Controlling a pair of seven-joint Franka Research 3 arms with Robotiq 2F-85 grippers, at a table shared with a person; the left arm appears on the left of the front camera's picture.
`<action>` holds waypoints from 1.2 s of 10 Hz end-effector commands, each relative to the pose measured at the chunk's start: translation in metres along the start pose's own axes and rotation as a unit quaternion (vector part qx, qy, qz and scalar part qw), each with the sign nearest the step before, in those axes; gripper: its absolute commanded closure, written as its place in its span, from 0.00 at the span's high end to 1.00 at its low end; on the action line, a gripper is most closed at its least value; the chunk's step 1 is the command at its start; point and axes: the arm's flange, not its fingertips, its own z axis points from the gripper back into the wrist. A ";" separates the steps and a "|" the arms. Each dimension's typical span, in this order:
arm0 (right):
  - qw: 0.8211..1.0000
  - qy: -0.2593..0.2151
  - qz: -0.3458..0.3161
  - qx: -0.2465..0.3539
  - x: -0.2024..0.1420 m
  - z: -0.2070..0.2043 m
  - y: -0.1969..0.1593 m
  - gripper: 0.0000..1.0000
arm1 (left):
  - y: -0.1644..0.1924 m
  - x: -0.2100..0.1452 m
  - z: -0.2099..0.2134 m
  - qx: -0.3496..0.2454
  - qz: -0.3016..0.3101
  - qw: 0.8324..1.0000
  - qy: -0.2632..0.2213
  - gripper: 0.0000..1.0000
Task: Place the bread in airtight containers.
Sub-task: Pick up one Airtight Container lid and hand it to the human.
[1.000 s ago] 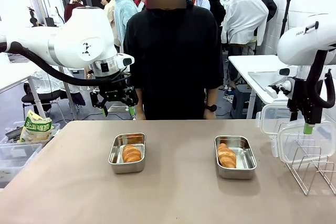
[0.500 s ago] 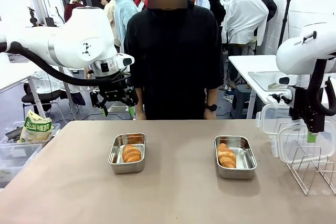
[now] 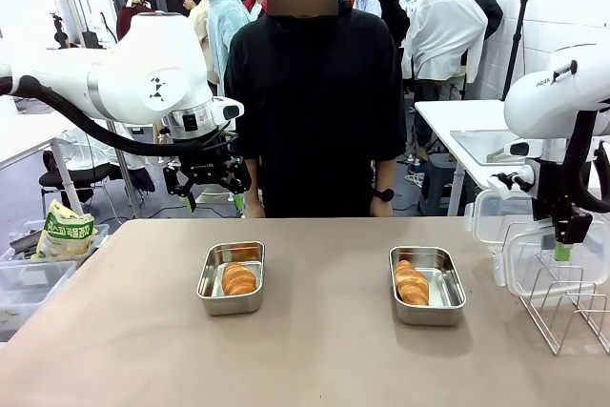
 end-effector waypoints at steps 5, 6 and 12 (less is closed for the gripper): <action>0.999 0.034 0.002 -0.001 0.002 -0.005 0.002 0.00 | 0.001 0.000 0.003 0.007 0.001 1.000 -0.004 1.00; 0.999 0.039 0.005 0.000 0.003 -0.002 0.006 0.00 | 0.001 0.000 0.003 0.007 0.001 1.000 -0.004 1.00; 0.991 0.013 -0.123 -0.045 0.004 0.084 0.055 0.00 | 0.001 0.000 0.003 0.007 0.001 1.000 -0.004 1.00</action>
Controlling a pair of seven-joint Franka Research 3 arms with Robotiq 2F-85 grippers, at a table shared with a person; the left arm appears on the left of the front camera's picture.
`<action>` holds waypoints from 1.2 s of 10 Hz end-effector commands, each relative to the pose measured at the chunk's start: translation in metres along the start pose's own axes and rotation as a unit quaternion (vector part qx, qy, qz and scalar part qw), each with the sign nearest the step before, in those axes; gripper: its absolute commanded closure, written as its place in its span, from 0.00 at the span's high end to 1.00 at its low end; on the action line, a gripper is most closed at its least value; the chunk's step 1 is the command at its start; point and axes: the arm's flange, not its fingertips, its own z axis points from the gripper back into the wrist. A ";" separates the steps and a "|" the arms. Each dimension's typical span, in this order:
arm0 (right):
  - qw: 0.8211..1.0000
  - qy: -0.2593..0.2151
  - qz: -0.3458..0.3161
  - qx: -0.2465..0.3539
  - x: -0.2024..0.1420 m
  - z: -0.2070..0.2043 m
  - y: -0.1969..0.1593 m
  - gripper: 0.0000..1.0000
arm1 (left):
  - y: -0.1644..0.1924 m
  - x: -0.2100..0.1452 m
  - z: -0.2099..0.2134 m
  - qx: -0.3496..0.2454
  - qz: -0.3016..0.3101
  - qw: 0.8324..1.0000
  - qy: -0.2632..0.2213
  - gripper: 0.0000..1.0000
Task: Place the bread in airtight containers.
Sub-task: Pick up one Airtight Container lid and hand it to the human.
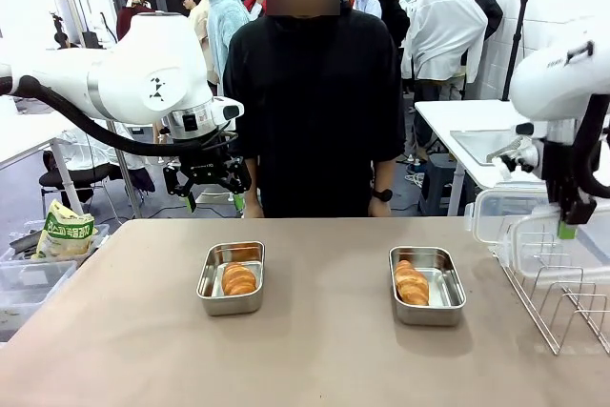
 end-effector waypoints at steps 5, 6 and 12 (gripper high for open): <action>0.975 -0.194 -0.107 -0.008 -0.023 0.117 0.011 0.00 | 0.001 0.000 0.003 0.007 0.001 1.000 -0.004 1.00; 0.971 -0.220 -0.094 -0.014 -0.021 0.124 0.005 0.00 | 0.001 0.000 0.003 0.007 0.001 1.000 -0.004 1.00; 0.918 -0.261 0.250 -0.163 0.052 0.150 0.022 0.00 | 0.001 0.000 0.003 0.007 0.001 1.000 -0.004 1.00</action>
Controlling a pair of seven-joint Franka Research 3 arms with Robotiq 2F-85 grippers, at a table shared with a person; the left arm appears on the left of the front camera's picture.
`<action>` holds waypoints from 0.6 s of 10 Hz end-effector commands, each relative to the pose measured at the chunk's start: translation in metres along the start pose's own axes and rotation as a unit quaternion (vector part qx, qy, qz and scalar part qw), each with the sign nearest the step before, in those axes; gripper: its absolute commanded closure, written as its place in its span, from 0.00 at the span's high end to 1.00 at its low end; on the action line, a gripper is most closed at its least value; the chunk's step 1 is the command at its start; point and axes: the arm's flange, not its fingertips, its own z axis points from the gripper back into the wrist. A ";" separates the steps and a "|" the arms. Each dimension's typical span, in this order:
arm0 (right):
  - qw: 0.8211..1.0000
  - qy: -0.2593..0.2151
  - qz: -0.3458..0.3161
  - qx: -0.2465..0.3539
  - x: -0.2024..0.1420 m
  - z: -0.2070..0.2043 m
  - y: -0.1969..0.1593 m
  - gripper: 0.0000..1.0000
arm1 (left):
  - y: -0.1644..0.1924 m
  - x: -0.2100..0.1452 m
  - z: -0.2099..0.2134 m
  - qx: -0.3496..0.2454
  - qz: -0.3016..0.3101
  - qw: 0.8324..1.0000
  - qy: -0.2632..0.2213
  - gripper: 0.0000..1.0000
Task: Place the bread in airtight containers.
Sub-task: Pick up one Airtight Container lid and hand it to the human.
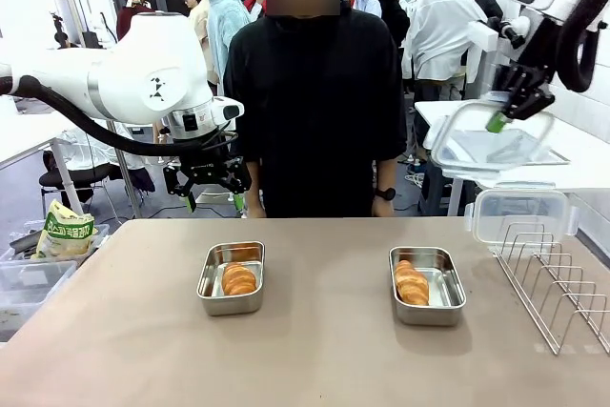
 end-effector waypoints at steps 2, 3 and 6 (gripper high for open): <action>0.998 0.009 -0.058 0.020 -0.016 -0.001 0.004 0.00 | 0.001 0.000 0.002 0.007 0.002 1.000 -0.004 1.00; 0.998 0.009 -0.058 0.020 -0.016 -0.001 0.004 0.00 | 0.001 0.000 0.002 0.007 0.002 1.000 -0.004 1.00; 0.998 0.009 -0.058 0.020 -0.016 -0.001 0.004 0.00 | 0.001 0.000 0.002 0.007 0.002 1.000 -0.004 1.00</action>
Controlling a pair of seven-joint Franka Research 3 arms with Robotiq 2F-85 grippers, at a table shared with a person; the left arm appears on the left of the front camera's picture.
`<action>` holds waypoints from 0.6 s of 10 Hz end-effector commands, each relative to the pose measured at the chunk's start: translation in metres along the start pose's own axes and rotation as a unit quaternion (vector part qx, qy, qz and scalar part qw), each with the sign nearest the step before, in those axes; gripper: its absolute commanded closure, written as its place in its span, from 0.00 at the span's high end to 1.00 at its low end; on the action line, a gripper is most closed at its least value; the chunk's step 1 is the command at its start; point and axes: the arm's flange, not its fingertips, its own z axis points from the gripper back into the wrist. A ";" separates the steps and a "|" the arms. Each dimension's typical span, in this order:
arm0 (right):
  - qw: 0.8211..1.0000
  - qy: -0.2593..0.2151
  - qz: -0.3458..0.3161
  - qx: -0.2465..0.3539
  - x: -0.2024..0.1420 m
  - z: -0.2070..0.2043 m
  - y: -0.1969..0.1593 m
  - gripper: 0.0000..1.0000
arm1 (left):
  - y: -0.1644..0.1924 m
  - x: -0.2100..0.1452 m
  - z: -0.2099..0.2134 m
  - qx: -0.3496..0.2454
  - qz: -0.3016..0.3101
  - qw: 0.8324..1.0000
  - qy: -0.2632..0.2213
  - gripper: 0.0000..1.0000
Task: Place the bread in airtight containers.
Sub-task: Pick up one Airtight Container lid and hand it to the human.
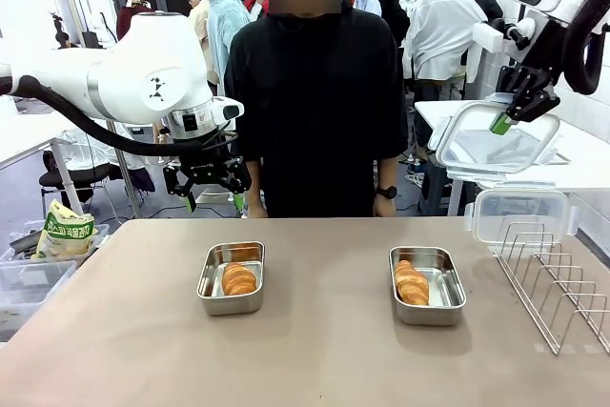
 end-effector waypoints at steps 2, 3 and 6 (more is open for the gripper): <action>0.998 -0.030 0.048 -0.030 0.005 0.000 -0.005 0.00 | 0.001 0.000 0.002 0.007 0.001 1.000 -0.004 1.00; 0.995 -0.022 0.076 -0.053 0.016 -0.004 -0.017 0.00 | 0.001 0.000 0.002 0.007 0.001 1.000 -0.004 1.00; 0.978 -0.024 0.189 -0.090 0.062 -0.020 -0.059 0.00 | 0.001 0.000 0.002 0.007 0.001 1.000 -0.004 1.00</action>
